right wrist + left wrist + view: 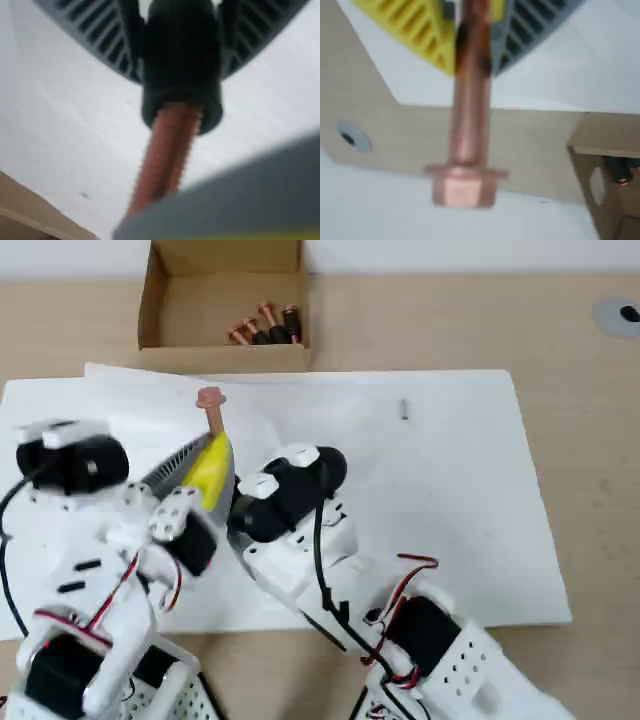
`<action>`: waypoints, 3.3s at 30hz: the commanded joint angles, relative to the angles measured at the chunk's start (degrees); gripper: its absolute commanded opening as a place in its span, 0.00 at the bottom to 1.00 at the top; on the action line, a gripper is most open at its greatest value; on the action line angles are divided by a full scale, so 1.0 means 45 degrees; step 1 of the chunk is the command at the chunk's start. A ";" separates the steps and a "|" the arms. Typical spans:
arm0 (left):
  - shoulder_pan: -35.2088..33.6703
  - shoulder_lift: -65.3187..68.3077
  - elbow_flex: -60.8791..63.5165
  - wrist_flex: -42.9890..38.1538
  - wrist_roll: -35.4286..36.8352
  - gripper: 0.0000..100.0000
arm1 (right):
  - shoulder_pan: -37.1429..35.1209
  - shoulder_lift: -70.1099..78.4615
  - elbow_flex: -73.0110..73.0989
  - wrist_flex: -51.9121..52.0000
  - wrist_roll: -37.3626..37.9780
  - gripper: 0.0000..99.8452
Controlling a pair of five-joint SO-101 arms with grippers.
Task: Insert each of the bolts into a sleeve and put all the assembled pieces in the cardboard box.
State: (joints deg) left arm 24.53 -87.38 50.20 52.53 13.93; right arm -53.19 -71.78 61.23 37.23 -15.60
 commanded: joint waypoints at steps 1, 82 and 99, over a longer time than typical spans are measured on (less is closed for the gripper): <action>0.1426 -0.0928 -0.0059 0.0879 -0.0684 0.01 | -0.0010 -0.0107 -0.0928 -0.0117 -0.0137 0.01; -0.3712 2.5602 -1.6781 0.6271 0.1211 0.10 | 0.3663 -0.0107 0.0772 -0.0156 0.0332 0.01; -0.4591 2.9353 -1.9849 0.6271 0.1211 0.10 | 0.3663 -0.0147 0.1006 -0.0156 0.0332 0.01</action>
State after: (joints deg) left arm 5.10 44.31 -35.60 80.57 19.12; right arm -37.98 -71.96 65.45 36.97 -14.73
